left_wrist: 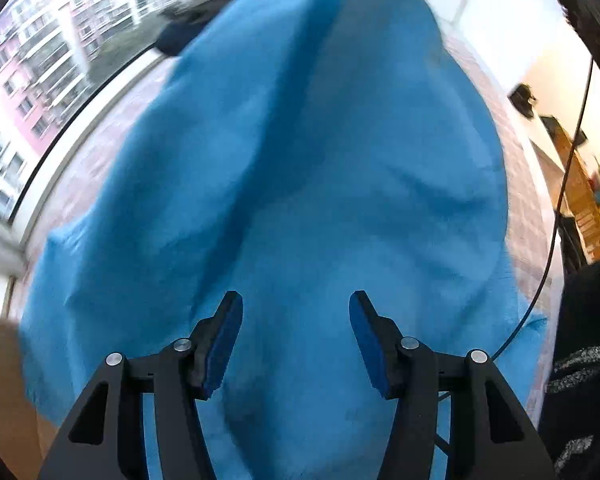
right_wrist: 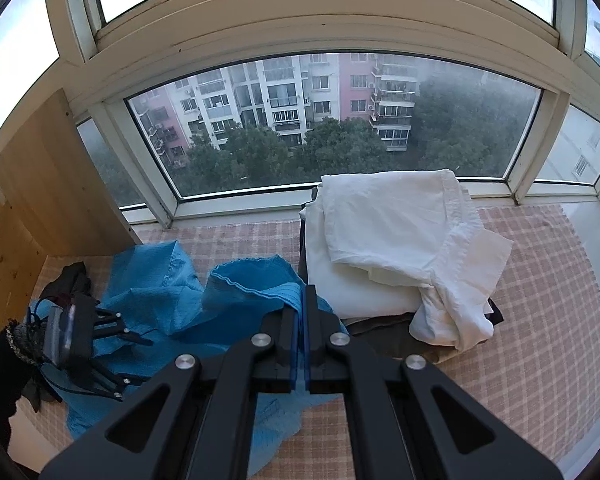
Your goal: Fold clothes
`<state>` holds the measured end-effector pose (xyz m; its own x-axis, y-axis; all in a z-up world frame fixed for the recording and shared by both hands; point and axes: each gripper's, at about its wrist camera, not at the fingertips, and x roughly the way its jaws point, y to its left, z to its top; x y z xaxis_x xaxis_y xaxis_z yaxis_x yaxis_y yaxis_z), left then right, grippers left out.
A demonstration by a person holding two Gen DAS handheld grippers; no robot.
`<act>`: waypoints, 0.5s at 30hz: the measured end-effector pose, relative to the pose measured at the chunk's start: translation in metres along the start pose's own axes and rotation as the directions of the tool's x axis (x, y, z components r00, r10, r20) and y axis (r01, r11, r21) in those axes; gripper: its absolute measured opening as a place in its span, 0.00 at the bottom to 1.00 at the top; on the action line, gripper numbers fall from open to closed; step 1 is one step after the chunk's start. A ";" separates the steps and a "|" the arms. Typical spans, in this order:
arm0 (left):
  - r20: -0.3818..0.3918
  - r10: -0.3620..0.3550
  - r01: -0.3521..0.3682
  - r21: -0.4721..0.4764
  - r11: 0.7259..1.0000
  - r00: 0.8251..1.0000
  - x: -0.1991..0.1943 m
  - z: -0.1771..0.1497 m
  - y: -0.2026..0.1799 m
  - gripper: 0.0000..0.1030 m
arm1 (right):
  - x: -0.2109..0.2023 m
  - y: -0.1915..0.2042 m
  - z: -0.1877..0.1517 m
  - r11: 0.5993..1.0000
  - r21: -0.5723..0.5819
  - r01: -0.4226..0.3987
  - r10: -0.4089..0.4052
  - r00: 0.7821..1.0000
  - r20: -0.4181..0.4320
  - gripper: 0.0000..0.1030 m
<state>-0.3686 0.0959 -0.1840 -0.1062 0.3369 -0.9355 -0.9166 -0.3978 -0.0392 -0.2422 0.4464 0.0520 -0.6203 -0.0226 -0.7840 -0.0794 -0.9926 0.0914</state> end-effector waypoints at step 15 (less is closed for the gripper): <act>-0.059 -0.016 0.012 -0.078 0.997 0.998 0.021 -0.009 0.038 0.08 | 0.000 0.001 -0.002 1.000 -0.020 -0.001 0.001 1.000 -0.009 0.01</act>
<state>-0.4022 0.0801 -0.2088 -0.0682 0.2921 -0.9540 -0.8849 -0.4593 -0.0774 -0.2403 0.4450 0.0506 -0.6130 -0.0248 -0.7897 -0.0630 -0.9948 0.0802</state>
